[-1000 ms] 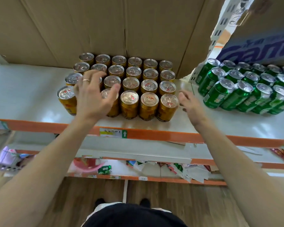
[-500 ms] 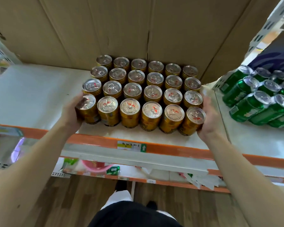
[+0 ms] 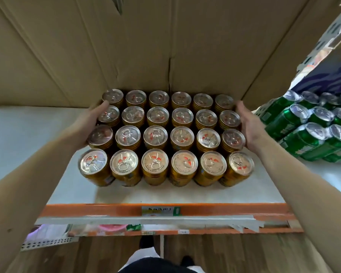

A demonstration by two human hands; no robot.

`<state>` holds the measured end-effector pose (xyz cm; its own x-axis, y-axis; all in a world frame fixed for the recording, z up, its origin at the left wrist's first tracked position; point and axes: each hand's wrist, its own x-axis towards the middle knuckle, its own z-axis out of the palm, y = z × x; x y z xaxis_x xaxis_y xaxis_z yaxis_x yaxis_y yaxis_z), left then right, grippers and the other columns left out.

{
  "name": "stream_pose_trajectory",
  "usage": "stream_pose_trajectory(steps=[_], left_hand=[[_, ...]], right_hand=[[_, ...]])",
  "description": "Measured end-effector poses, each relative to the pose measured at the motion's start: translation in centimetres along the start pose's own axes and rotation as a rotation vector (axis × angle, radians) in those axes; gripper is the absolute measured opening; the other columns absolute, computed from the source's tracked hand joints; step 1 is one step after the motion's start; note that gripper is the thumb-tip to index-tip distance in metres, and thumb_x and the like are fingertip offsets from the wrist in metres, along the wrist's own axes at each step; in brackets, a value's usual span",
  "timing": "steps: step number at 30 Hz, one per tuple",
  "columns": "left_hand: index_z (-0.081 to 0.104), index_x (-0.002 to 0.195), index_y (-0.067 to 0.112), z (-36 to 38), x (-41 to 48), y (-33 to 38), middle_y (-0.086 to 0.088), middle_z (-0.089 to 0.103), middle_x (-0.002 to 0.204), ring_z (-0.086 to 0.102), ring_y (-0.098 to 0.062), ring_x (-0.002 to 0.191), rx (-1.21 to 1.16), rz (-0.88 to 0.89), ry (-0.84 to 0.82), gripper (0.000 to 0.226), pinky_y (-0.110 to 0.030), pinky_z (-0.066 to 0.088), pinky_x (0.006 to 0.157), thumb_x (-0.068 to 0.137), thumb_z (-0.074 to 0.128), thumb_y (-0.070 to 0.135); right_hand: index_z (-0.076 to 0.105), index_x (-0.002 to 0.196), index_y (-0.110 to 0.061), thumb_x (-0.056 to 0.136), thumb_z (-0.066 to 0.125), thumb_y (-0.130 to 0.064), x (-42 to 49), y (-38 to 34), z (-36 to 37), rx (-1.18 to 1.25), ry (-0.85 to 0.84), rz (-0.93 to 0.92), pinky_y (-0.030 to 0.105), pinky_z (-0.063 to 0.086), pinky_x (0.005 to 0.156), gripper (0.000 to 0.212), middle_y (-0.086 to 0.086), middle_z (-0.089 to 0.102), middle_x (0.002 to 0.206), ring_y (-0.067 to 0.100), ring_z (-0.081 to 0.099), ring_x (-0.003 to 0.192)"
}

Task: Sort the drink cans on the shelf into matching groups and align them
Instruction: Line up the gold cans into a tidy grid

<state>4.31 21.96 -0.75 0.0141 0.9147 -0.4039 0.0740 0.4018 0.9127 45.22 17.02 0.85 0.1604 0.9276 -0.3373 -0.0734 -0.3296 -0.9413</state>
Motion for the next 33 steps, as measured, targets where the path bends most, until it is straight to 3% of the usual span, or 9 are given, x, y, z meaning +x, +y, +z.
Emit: stream_pose_trajectory(steps=[2,5,7,10,14,18,21,26,33], left_hand=[[0.052,0.138,0.023,0.1,0.3,-0.4,0.000,0.067,0.114,0.068,-0.010,0.080,0.023,-0.009,-0.023,0.091,-0.024,0.050,0.060,0.064,0.071,0.072],[0.046,0.144,0.022,0.2,0.9,-0.9,-0.001,0.064,0.112,0.062,-0.012,0.079,-0.001,-0.003,0.015,0.069,-0.025,0.047,0.062,0.086,0.060,0.057],[0.043,0.147,0.022,0.3,0.7,-0.6,-0.003,0.061,0.124,0.063,-0.018,0.092,0.011,0.003,0.030,0.067,-0.027,0.049,0.068,0.090,0.057,0.055],[0.044,0.147,0.021,0.2,0.0,0.0,-0.003,0.053,0.142,0.052,-0.024,0.128,0.080,0.000,0.061,0.084,-0.038,0.045,0.100,0.082,0.051,0.073],[0.046,0.141,0.024,-0.1,-4.6,-1.4,0.004,0.054,0.134,0.053,-0.017,0.125,0.142,0.194,0.353,0.076,-0.046,0.041,0.107,0.085,0.035,0.075],[0.025,0.151,0.024,2.7,-13.5,-7.0,0.003,0.035,0.151,0.043,-0.015,0.132,0.152,0.430,0.616,0.087,-0.045,0.039,0.110,0.080,0.056,0.062],[0.014,0.152,0.021,6.5,-16.3,-10.4,-0.005,0.013,0.158,0.020,-0.022,0.146,0.419,0.508,0.533,0.113,-0.046,0.027,0.117,0.068,0.079,0.057],[0.016,0.151,0.021,9.1,-15.0,-11.9,-0.011,0.001,0.159,0.023,-0.037,0.143,0.611,0.480,0.680,0.114,-0.057,0.037,0.109,0.065,0.089,0.041],[0.017,0.148,0.021,9.0,-14.9,-12.3,-0.021,0.006,0.157,0.035,-0.049,0.133,0.693,0.482,0.696,0.110,-0.058,0.040,0.105,0.066,0.087,0.046]], right_hand=[[0.052,0.140,-0.029,0.091,0.048,-0.066,0.5,0.1,0.0,-0.080,0.043,-0.021,0.036,0.037,0.106,0.062,-0.013,0.059,0.130,0.008,0.053,0.118],[0.046,0.145,-0.032,0.080,0.050,-0.075,0.4,0.1,0.5,-0.157,0.018,-0.030,0.043,0.026,0.116,0.078,-0.006,0.047,0.149,0.018,0.041,0.135],[0.038,0.150,-0.032,0.090,0.044,-0.070,0.2,0.0,0.6,-0.184,0.012,-0.062,0.040,0.018,0.118,0.072,-0.004,0.036,0.157,0.020,0.030,0.144],[0.033,0.152,-0.034,0.091,0.041,-0.072,-0.4,-0.1,0.3,-0.171,0.013,-0.088,0.041,0.019,0.119,0.071,-0.005,0.032,0.159,0.016,0.029,0.144],[0.028,0.153,-0.035,0.082,0.036,-0.082,-5.4,2.1,-0.8,-0.071,0.190,-0.178,0.043,0.025,0.118,0.086,-0.011,0.028,0.160,0.012,0.032,0.143],[-0.003,0.155,-0.039,0.074,0.063,-0.072,-13.7,9.2,0.6,-0.045,0.309,-0.340,0.047,0.015,0.123,0.109,-0.012,0.007,0.165,0.008,0.016,0.150],[-0.018,0.145,-0.055,0.065,0.085,-0.054,-15.2,11.5,3.6,-0.339,0.288,-0.391,0.032,0.007,0.122,0.131,-0.023,-0.012,0.160,-0.001,-0.004,0.149],[-0.004,0.151,-0.035,0.066,0.091,-0.027,-13.2,11.7,5.2,-0.526,0.464,-0.464,0.053,0.019,0.121,0.128,-0.001,-0.007,0.161,0.021,-0.004,0.152],[0.008,0.152,-0.024,0.066,0.090,-0.034,-13.5,11.8,4.6,-0.561,0.433,-0.501,0.039,0.025,0.118,0.120,0.005,-0.001,0.160,0.021,0.005,0.149]])
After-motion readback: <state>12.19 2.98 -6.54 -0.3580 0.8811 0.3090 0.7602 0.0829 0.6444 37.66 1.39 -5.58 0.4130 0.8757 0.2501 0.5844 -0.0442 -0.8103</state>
